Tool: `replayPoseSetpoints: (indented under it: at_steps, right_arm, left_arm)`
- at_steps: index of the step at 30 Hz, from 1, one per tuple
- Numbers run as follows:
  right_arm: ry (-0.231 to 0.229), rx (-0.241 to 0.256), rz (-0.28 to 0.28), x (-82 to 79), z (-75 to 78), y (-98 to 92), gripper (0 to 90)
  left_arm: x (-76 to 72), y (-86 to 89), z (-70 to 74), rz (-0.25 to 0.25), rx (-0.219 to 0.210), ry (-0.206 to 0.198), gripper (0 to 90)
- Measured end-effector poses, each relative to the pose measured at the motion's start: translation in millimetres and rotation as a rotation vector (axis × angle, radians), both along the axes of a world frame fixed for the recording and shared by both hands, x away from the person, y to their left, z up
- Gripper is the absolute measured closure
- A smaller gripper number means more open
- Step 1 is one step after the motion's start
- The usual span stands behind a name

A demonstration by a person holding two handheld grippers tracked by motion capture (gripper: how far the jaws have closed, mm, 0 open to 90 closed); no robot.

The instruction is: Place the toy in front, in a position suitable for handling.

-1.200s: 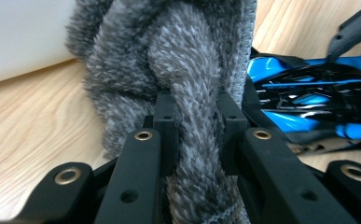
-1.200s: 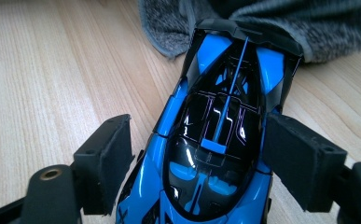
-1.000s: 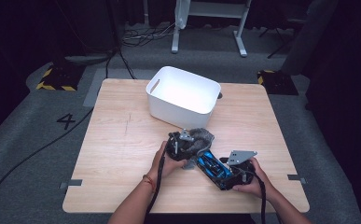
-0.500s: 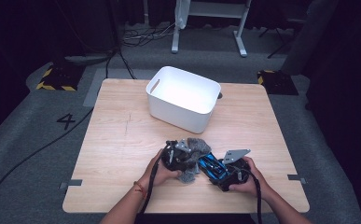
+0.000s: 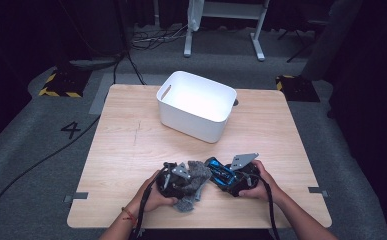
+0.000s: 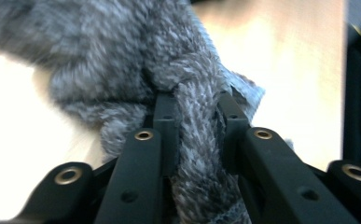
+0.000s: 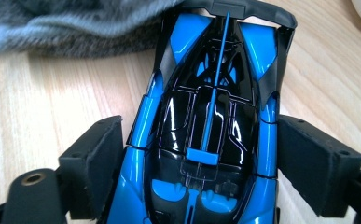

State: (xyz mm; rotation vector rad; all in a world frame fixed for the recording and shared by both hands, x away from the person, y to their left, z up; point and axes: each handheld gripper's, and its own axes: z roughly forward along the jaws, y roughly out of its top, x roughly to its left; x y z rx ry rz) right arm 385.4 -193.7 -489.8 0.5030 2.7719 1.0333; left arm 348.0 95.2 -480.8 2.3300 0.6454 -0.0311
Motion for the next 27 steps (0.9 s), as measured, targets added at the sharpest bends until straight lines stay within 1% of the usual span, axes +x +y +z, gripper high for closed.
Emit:
replayPoseSetpoints:
  at_steps: [1, 2, 4, 6, 7, 8, 9, 10, 11, 12, 13, 14, 15, 16, 17, 18, 20, 21, 22, 23, 25, 27]
  right_arm:
    - [-0.003, 0.001, 0.007, 1.0, 0.3, 1.3, 19.0]
    - [-0.002, 0.004, 0.014, 1.6, 0.3, 2.4, 19.4]
    - [-0.003, 0.017, 0.031, 2.6, -0.3, 3.1, 20.2]
    - [-0.001, 0.03, 0.048, 3.3, -0.5, 2.8, 21.4]
    - [0.001, 0.041, 0.057, 3.3, -0.8, 2.7, 22.1]
    - [0.001, 0.048, 0.066, 3.6, -0.8, 2.6, 23.1]
    - [0.005, 0.054, 0.074, 3.6, -0.9, 3.1, 24.1]
    - [0.005, 0.064, 0.084, 3.7, -0.9, 3.6, 26.7]
    - [0.004, 0.067, 0.099, 3.6, -0.6, 4.5, 26.7]
    - [-0.007, 0.06, 0.113, 3.4, -0.4, 6.0, 26.8]
    - [-0.007, 0.056, 0.119, 3.4, 0.0, 7.5, 26.8]
    - [-0.005, 0.051, 0.118, 3.8, 0.3, 8.6, 26.5]
    - [-0.007, 0.043, 0.12, 4.0, 0.4, 8.3, 26.5]
    - [-0.007, 0.044, 0.122, 3.5, 0.4, 7.0, 26.6]
    - [-0.006, 0.046, 0.12, 3.0, 0.1, 5.3, 26.7]
    - [-0.005, 0.048, 0.116, 2.7, -0.3, 4.0, 26.7]
    - [-0.019, 0.045, 0.099, 0.5, -0.3, 2.4, 26.4]
    - [-0.019, 0.043, 0.082, -1.2, -0.3, 2.0, 26.3]
    - [-0.028, 0.039, 0.069, -3.3, 0.1, 1.4, 26.2]
    - [-0.045, 0.031, 0.062, -6.0, 0.5, 0.3, 26.2]
    - [-0.071, 0.02, 0.052, -10.3, 1.8, -3.0, 26.2]
    - [-0.078, 0.002, 0.045, -12.7, 3.2, -8.0, 24.7]
  left_arm:
    - [2.7, 5.5, -0.4, 0.058, -0.013, -0.012, 74.3]
    - [6.5, 10.4, -0.1, 0.105, -0.014, -0.016, 74.4]
    - [15.3, 17.1, 0.9, 0.179, -0.044, -0.037, 74.3]
    - [24.8, 17.9, 2.6, 0.234, -0.053, -0.059, 74.4]
    - [29.7, 16.9, 3.2, 0.261, -0.064, -0.056, 74.4]
    - [35.0, 14.2, 3.1, 0.263, -0.076, -0.04, 74.5]
    - [39.4, 9.7, 2.7, 0.261, -0.068, -0.032, 74.4]
    - [42.8, 3.1, 1.7, 0.264, -0.053, -0.042, 74.1]
    - [45.2, -4.5, 0.2, 0.253, -0.044, -0.031, 74.0]
    - [46.2, -12.7, -1.7, 0.234, -0.039, -0.018, 73.8]
    - [44.7, -21.4, -2.8, 0.223, -0.021, -0.026, 73.5]
    - [42.7, -26.5, -2.0, 0.23, 0.006, -0.053, 75.2]
    - [42.0, -27.1, -1.4, 0.23, -0.001, -0.048, 75.3]
    - [41.2, -25.1, -1.9, 0.218, -0.022, -0.03, 75.4]
    - [39.7, -22.5, -2.8, 0.204, -0.033, -0.011, 75.2]
    - [36.9, -20.9, -4.0, 0.192, -0.033, -0.001, 75.2]
    - [29.9, -18.2, -4.8, 0.163, -0.019, 0.0, 74.7]
    - [26.0, -17.1, -4.6, 0.158, -0.001, -0.005, 74.5]
    - [23.1, -16.0, -4.0, 0.151, 0.025, -0.019, 74.5]
    - [20.6, -14.7, -3.5, 0.15, 0.038, -0.027, 74.4]
    - [18.7, -10.8, -3.9, 0.152, 0.039, -0.019, 74.5]
    - [19.0, -6.6, -5.1, 0.16, 0.035, -0.012, 74.6]
